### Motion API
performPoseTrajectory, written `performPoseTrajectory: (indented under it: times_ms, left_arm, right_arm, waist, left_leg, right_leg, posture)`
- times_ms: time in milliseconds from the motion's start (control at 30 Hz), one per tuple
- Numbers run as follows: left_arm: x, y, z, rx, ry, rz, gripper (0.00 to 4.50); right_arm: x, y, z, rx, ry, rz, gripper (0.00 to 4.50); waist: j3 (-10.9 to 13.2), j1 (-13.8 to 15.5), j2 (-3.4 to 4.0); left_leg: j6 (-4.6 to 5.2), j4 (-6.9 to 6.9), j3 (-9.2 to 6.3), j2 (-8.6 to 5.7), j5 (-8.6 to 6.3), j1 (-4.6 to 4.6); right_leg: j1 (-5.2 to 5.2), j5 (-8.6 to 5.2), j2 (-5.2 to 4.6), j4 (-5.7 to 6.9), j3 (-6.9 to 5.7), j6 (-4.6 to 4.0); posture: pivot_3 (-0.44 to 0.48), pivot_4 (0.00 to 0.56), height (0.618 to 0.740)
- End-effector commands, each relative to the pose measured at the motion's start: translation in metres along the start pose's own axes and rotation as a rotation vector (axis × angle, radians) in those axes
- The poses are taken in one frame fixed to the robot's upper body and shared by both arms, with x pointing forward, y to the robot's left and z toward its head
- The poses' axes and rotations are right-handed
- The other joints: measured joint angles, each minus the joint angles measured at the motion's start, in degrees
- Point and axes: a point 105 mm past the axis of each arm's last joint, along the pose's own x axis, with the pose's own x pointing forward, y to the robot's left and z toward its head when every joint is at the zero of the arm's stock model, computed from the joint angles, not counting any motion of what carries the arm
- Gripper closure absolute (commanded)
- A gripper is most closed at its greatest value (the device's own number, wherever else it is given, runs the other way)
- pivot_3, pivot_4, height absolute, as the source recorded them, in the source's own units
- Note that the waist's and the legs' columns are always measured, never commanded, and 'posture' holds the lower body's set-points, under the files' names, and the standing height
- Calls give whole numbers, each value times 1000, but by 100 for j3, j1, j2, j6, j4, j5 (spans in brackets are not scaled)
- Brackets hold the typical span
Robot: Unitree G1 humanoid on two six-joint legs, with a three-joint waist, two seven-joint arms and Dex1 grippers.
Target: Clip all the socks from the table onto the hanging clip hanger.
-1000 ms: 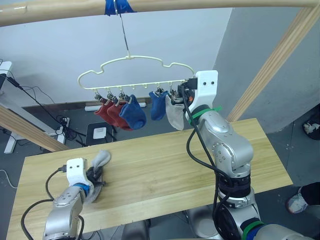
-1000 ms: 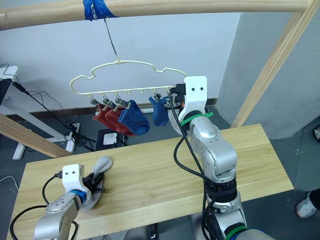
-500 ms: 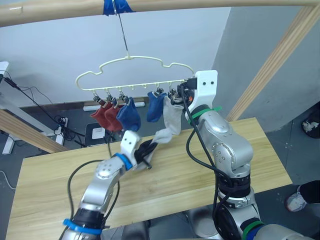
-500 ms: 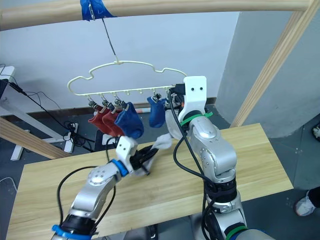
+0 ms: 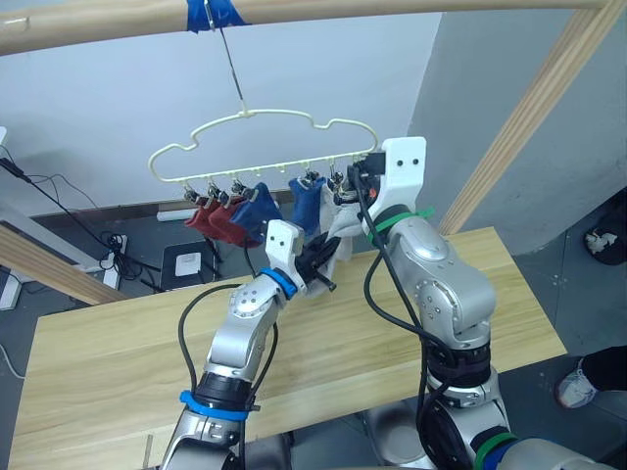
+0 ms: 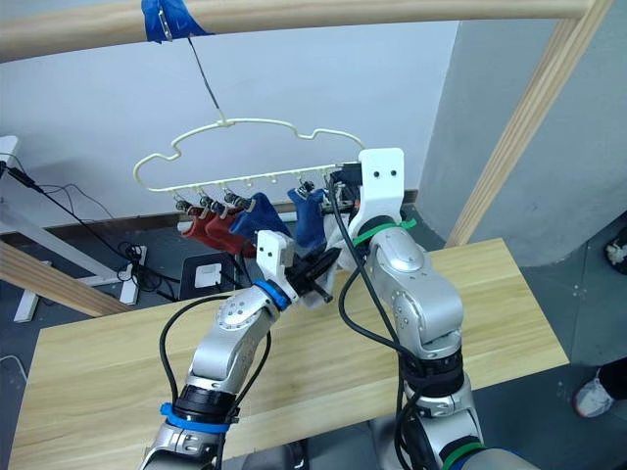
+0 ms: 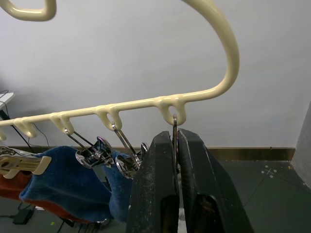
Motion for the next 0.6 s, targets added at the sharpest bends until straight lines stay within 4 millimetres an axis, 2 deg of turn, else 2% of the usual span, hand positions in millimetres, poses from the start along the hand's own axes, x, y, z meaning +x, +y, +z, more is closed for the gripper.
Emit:
performPoseTrajectory:
  times_ms: [33, 233, 600]
  left_arm:
    - [2, 2, 9, -49, -23, 15, 4440]
    - [3, 5, 14, -111, -29, 24, 4442]
    - [10, -6, 28, -152, -72, -28, 4445]
  right_arm:
    - [-4, 14, 25, 20, -94, 41, 4500]
    - [-4, 14, 24, 19, -91, 42, 4500]
    - [-5, 14, 22, 18, -82, 44, 4500]
  waist:
    - [0, 0, 0]
    - [0, 1, 0]
    - [0, 2, 0]
  left_leg:
    - [0, 0, 1, 0, 0, 0]
    - [0, 0, 0, 0, 0, 0]
    - [-1, -1, 1, -1, 0, 0]
  right_leg:
    - [0, 0, 0, 0, 1, 0]
    - [0, 0, 0, -1, 0, 0]
    - [0, 0, 0, -2, 1, 0]
  posture:
    - [-360, 241, 740]
    - [-361, 241, 740]
    - [-361, 244, 740]
